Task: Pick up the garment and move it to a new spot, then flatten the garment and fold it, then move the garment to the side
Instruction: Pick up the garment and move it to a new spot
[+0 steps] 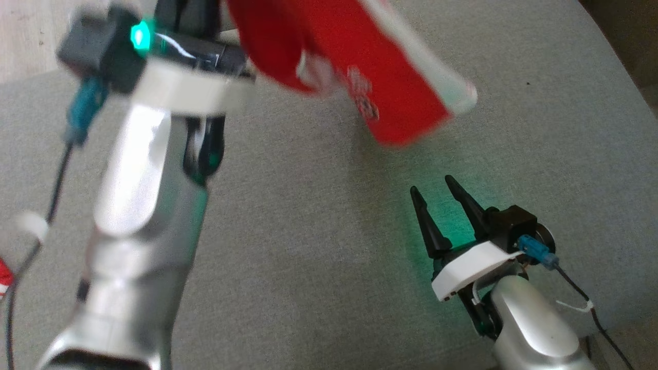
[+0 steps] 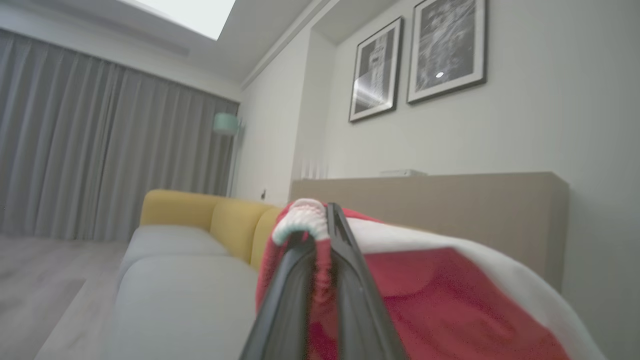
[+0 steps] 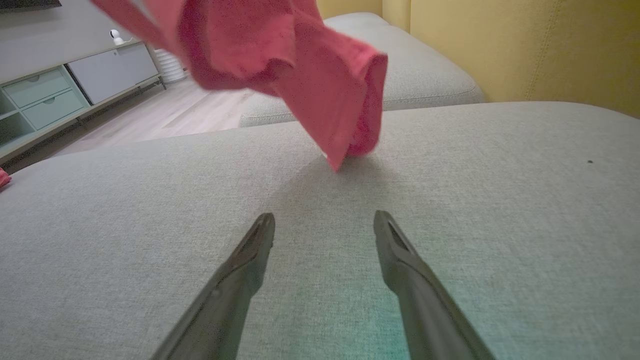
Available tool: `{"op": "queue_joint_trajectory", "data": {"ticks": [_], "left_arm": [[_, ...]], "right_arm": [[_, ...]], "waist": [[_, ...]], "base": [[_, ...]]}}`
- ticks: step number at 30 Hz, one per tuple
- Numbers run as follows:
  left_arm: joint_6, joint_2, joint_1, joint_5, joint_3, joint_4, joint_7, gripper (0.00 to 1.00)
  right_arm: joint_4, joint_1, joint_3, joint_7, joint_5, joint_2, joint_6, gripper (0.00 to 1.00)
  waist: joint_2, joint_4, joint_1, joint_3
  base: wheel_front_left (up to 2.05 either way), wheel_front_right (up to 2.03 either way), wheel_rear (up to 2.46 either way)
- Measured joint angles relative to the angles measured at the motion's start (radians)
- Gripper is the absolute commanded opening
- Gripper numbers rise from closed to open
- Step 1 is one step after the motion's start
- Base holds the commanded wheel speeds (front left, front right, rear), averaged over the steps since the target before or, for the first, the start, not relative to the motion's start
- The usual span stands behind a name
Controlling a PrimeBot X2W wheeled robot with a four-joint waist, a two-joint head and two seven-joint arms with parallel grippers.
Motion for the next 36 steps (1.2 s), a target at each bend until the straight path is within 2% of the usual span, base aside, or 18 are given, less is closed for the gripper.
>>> {"op": "queue_joint_trajectory", "data": {"ticks": [3, 4, 7, 8, 9, 10, 13, 19, 28, 36], "left_arm": [[0.024, 0.01, 0.119, -0.019, 0.03, 0.06, -0.007, 0.0], [0.033, 0.024, 0.214, -0.023, 0.038, 0.121, -0.008, 0.0], [0.04, 0.044, 0.358, -0.013, 0.054, 0.208, -0.008, 0.0], [0.051, 0.047, 0.402, -0.006, 0.068, 0.221, -0.009, 0.19], [0.057, 0.049, 0.438, 0.001, 0.087, 0.226, -0.009, 0.83], [0.061, 0.056, 0.467, 0.021, 0.097, 0.227, -0.009, 1.0], [0.082, 0.062, 0.524, 0.064, 0.152, 0.223, -0.009, 1.0], [0.094, 0.063, 0.618, 0.155, 0.222, 0.152, -0.012, 1.0], [0.094, 0.029, 0.781, 0.232, 0.251, 0.064, -0.012, 1.0], [0.094, 0.004, 0.818, 0.235, 0.251, 0.045, -0.012, 1.0]], "right_arm": [[-0.001, -0.001, 0.0, 0.0, 0.0, 0.0, 0.0, 1.0], [-0.002, -0.001, -0.003, 0.0, 0.0, 0.0, 0.0, 1.0], [-0.001, -0.001, -0.008, 0.0, 0.002, 0.001, 0.0, 1.0], [-0.001, -0.001, -0.014, 0.0, 0.002, 0.001, 0.0, 1.0], [-0.001, -0.001, -0.021, 0.0, 0.001, 0.002, 0.0, 1.0], [-0.001, -0.001, -0.029, 0.0, 0.001, 0.002, 0.0, 1.0], [-0.001, -0.001, -0.045, 0.0, -0.001, 0.003, 0.0, 1.0], [-0.035, 0.001, -0.081, 0.0, -0.001, 0.005, 0.0, 1.0], [-0.082, 0.082, -0.118, 0.0, 0.007, 0.005, 0.0, 1.0], [-0.062, 0.113, -0.105, 0.0, 0.009, 0.006, 0.0, 1.0]], "waist": [[0.0, 0.003, 0.0002, 0.001], [0.0, 0.01, 0.0002, 0.003], [0.0, 0.025, 0.0002, 0.007], [0.0, 0.032, 0.0002, 0.009], [0.0, 0.038, 0.0002, 0.011], [0.0, 0.045, 0.0002, 0.012], [0.0, 0.066, 0.0002, 0.013], [0.0, 0.09, 0.0002, -0.014], [0.0, 0.11, 0.0001, -0.078], [0.0, 0.135, 0.0, -0.104]], "base": [[0.0, 0.0, 0.0], [0.0, 0.0, 0.0], [0.0, 0.0, 0.0], [0.0, 0.0, 0.0], [0.0, 0.0, 0.0], [0.0, 0.0, 0.0], [0.0, 0.0, 0.0], [0.0, 0.0, 0.0], [0.0, 0.0, 0.0], [0.0, 0.0, 0.0]]}}
